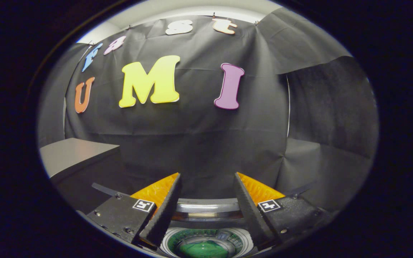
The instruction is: Put the clothes into the washing machine and then close the washing machine lid.
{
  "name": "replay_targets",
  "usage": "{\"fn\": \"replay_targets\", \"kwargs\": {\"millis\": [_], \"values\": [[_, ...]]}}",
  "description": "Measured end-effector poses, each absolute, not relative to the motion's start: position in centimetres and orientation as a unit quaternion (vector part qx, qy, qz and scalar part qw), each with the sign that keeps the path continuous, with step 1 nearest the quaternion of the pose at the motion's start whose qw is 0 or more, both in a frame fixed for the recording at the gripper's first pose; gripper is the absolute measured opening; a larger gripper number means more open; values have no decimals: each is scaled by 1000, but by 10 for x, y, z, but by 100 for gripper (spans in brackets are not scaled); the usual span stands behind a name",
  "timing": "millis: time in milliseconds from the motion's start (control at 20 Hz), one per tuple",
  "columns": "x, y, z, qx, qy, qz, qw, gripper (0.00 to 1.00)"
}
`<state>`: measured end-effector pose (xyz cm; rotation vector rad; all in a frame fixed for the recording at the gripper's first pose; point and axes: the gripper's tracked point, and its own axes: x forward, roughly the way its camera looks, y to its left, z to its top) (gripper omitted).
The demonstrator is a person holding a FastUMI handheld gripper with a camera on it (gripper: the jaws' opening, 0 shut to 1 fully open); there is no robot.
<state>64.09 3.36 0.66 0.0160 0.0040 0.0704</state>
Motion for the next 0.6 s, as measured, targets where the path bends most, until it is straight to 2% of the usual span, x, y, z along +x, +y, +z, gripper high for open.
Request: {"fn": "replay_targets", "kwargs": {"millis": [600], "values": [[612,33,-40,-8,66,63,996,91]]}}
